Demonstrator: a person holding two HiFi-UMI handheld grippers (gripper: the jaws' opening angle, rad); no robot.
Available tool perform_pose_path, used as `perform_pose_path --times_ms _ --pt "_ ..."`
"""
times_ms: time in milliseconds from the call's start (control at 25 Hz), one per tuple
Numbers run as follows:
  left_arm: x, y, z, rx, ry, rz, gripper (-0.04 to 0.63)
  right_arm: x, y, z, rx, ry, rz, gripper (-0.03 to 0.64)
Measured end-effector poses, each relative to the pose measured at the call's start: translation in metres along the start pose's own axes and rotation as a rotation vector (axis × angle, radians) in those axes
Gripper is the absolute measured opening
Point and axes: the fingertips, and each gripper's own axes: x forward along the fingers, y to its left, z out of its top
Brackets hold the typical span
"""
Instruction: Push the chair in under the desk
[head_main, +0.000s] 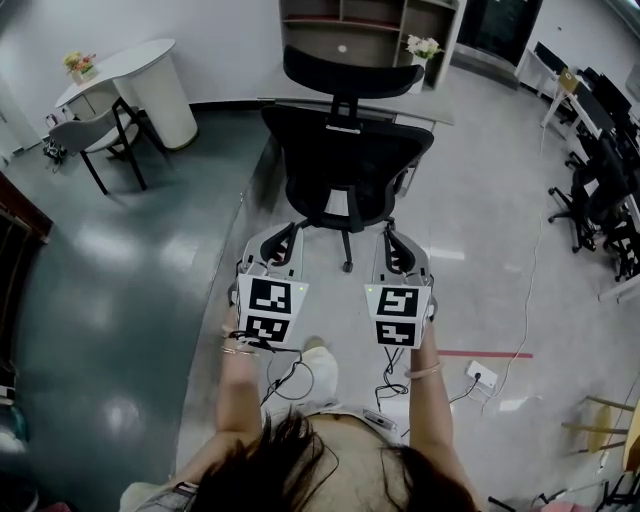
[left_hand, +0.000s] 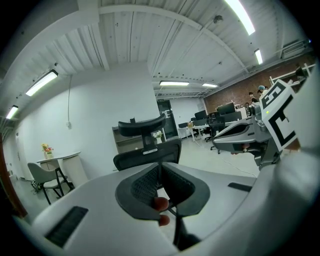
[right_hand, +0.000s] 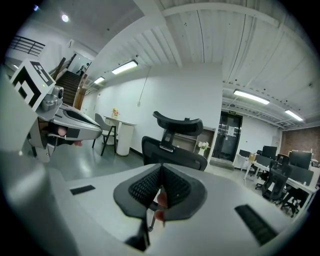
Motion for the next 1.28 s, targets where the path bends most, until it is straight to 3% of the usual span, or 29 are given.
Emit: perform_pose_path --times_ms 720,1280 --pt "-0.068 -0.046 -0.006 0.042 -0.024 -0.032 0.028 -0.087 0.016 -0.008 -0.041 -0.061 -0.075 0.028" --pt "-0.122 -0.062 -0.004 0.083 -0.040 -0.035 0.028 -0.134 0.038 -0.007 0.001 -0.107 -0.084 0.028"
